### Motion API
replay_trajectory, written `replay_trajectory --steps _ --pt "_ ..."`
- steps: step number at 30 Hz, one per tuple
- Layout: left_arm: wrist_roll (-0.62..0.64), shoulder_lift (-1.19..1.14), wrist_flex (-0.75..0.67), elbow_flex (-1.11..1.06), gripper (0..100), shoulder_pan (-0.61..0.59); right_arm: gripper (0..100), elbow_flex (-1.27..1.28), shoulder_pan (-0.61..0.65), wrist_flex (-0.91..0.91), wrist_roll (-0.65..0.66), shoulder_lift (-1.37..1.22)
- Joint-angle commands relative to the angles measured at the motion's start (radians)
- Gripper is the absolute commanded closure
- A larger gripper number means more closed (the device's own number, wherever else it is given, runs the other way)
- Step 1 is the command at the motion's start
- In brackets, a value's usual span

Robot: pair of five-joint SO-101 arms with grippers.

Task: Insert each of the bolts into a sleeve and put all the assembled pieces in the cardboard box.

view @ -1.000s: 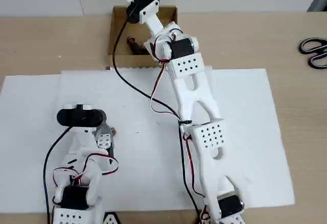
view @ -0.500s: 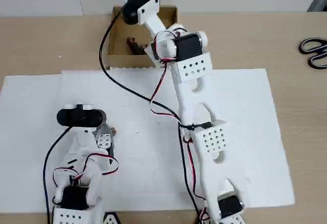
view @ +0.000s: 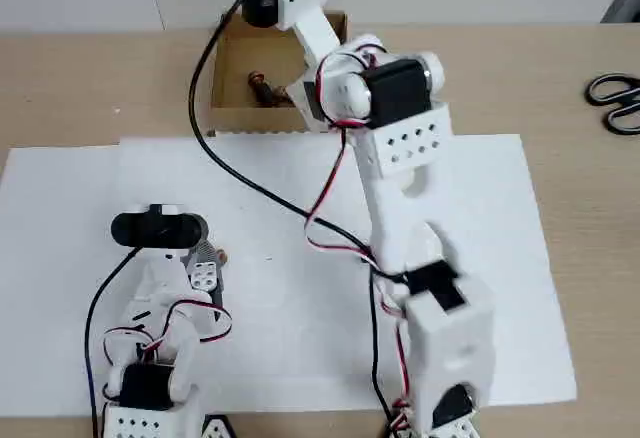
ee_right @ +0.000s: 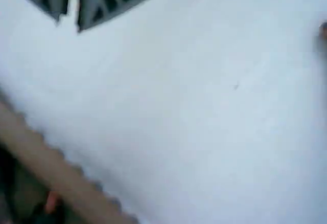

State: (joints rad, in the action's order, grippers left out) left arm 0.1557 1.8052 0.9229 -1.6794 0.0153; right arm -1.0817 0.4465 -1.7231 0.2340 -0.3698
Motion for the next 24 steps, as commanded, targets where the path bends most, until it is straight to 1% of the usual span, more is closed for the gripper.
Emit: replay_trajectory --steps 1,7,16,18,21,24 --pt "0.003 0.008 -0.021 0.004 99 -0.005 99.4 0.222 0.016 -0.013 -0.025 0.228" --pt "0.002 0.008 -0.021 0.004 99 -0.005 99.4 0.516 0.019 -0.008 -0.026 0.412" --pt "0.000 0.008 -0.020 0.004 99 -0.005 99.1 0.838 0.015 -0.008 -0.009 0.516" --pt "-0.002 0.008 -0.008 0.007 99 -0.005 99.1 0.907 0.015 -0.012 0.083 0.522" --pt "-0.002 0.008 0.000 0.008 99 -0.006 99.1 1.026 0.016 -0.012 0.276 0.541" --pt "-0.002 0.008 0.000 0.008 99 -0.006 99.1 1.140 0.015 -0.001 0.410 0.585"
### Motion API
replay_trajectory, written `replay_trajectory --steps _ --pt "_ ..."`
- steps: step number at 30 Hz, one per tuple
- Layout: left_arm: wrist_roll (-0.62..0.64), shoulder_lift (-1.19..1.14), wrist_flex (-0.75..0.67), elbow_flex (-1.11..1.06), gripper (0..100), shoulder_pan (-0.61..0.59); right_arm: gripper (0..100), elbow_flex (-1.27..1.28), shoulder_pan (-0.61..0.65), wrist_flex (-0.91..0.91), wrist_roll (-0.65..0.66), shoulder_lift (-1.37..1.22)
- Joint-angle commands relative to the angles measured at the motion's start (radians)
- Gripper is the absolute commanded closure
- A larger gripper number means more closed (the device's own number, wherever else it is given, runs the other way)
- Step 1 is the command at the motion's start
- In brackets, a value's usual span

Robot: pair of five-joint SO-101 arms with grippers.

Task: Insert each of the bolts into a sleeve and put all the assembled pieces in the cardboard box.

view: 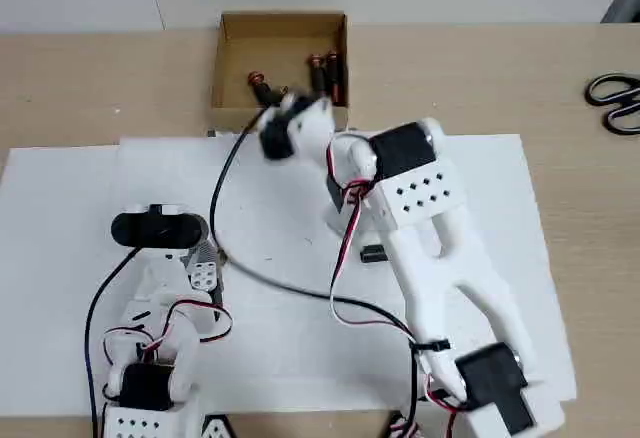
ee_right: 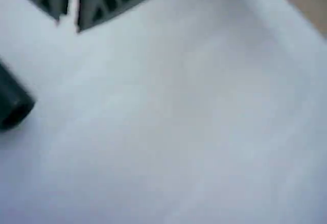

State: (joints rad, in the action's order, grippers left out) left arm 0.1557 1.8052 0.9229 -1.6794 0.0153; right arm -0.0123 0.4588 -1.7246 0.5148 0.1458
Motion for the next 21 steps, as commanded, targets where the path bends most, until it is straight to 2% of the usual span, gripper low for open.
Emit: replay_trajectory --steps 1,4,11,21 --pt "-0.002 0.008 0.000 0.008 99 -0.006 99.1 0.107 0.002 0.013 0.163 0.087" --pt "-0.002 0.008 0.000 0.008 99 -0.006 98.5 0.186 0.002 0.024 0.247 0.128" --pt "-0.002 0.008 0.014 0.012 99 -0.078 87.5 0.258 0.001 0.031 0.359 0.162" --pt "-0.002 0.008 0.020 0.012 99 -0.086 87.0 0.473 -0.058 0.326 0.540 0.160"
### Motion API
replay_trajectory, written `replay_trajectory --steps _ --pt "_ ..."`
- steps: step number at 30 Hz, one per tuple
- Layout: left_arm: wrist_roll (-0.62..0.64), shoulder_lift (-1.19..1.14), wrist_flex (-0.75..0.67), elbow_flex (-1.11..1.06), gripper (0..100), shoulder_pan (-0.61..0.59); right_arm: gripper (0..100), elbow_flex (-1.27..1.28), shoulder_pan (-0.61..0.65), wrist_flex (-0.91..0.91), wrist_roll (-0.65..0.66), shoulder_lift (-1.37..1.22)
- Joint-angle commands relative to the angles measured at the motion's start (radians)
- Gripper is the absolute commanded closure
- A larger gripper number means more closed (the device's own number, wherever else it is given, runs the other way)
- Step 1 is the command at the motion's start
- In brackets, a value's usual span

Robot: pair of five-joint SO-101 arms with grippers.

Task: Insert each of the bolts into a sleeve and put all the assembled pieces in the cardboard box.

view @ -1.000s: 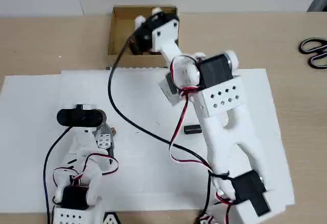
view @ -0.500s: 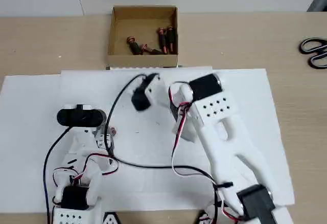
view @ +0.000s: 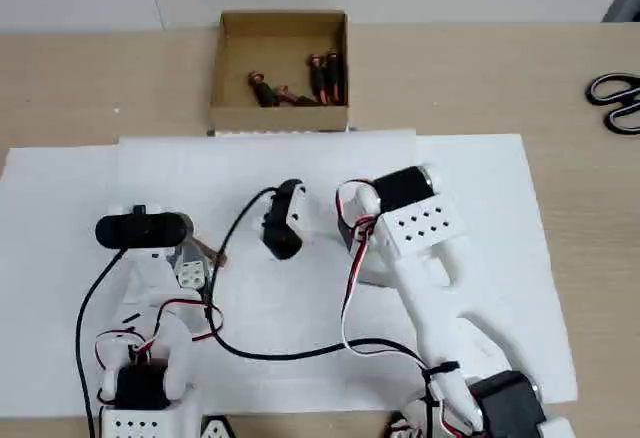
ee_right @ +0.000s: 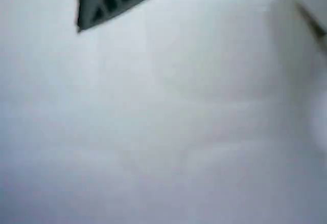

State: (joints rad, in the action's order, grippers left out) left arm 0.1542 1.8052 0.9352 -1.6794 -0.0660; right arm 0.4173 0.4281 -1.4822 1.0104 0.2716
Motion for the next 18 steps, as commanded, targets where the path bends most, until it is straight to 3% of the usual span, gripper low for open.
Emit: replay_trajectory --steps 1,11,18 --pt "0.000 0.008 0.008 0.012 99 -0.005 87.0 0.068 -0.031 0.108 0.058 0.035" --pt "0.000 0.008 0.008 0.012 99 -0.005 86.9 0.133 -0.084 0.251 0.172 -0.012" --pt "0.000 0.008 0.008 0.012 99 -0.006 86.8 0.129 -0.082 0.348 0.181 -0.134"
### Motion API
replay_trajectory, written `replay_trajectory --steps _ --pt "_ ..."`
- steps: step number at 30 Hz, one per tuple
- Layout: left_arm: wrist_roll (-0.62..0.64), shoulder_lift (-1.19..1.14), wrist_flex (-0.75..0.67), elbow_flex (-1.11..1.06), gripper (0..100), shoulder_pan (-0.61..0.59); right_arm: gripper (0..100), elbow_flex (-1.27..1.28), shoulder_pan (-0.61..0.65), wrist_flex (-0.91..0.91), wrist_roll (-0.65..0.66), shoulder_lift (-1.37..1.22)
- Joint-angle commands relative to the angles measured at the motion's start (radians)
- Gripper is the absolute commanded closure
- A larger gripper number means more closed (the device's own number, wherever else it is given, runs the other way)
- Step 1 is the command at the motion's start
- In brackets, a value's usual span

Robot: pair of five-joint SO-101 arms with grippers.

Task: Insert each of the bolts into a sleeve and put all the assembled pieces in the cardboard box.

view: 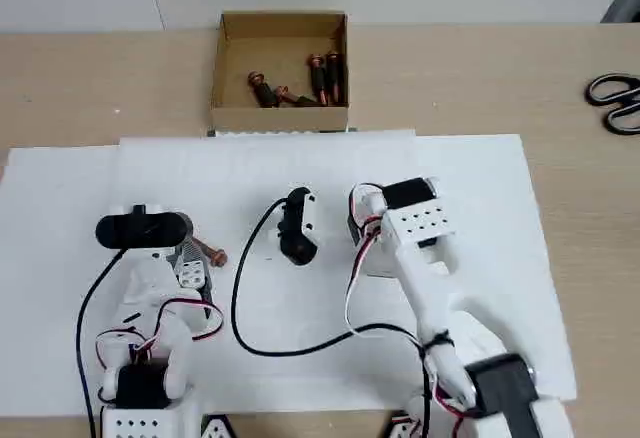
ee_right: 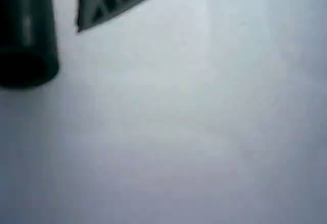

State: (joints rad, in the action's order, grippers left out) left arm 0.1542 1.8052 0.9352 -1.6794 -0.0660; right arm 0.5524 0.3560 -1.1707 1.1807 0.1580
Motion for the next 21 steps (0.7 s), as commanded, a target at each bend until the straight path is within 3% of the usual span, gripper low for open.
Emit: replay_trajectory --steps 1,10,14,16,21 --pt "0.000 0.008 0.008 0.012 99 -0.006 86.8 -0.006 -0.010 0.044 0.011 -0.035" --pt "-0.002 0.008 0.009 0.012 99 -0.006 87.4 -0.006 -0.012 0.079 0.011 -0.147" --pt "-0.002 0.008 0.009 0.012 99 -0.006 97.9 -0.006 -0.012 0.079 0.006 -0.194" --pt "-0.002 0.008 0.009 0.012 99 -0.006 98.6 -0.006 -0.015 0.079 0.005 -0.206" --pt "-0.002 0.008 0.009 0.012 99 -0.006 98.8 -0.086 -0.039 0.056 -0.109 -0.209"
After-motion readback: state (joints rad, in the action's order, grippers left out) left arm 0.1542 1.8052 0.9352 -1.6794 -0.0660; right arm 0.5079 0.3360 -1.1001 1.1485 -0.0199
